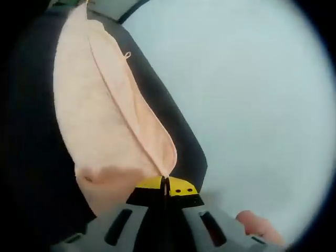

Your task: Fold the towel on the table until its edges align and the towel forms a compact rectangular stack.

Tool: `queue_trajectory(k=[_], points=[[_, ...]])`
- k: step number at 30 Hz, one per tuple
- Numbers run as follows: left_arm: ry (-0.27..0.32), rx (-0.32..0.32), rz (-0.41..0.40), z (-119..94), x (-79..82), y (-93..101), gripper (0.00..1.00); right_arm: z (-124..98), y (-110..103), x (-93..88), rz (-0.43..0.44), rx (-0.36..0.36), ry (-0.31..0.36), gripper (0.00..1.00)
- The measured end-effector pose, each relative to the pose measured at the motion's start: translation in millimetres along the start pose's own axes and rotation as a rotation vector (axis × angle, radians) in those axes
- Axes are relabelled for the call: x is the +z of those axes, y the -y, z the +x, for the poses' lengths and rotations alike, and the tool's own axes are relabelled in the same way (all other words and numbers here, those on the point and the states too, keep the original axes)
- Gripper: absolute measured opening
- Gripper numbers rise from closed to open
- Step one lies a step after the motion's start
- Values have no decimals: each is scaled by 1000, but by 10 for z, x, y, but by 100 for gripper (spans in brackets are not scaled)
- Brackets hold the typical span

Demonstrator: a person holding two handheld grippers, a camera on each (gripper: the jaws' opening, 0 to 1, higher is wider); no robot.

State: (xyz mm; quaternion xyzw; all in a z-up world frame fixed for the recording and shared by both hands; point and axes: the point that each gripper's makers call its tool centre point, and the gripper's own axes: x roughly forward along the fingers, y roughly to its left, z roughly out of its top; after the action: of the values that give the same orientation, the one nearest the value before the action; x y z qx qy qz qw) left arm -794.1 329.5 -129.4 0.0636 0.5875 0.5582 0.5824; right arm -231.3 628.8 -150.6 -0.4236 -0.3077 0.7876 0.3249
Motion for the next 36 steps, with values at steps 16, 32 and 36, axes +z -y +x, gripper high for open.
queue_trajectory(k=[16, 32, 36], points=[[-89, -76, -26, 1292, -12, -251, 0, 1048, 59, -37, -9, 72, -44, 0], [-32, 49, -129, 1813, 267, -723, 0, 1498, 305, -43, 22, 9, -57, 0], [-35, 83, -219, 1851, 175, -752, 0, 1589, 359, 31, 58, -20, -65, 0]])
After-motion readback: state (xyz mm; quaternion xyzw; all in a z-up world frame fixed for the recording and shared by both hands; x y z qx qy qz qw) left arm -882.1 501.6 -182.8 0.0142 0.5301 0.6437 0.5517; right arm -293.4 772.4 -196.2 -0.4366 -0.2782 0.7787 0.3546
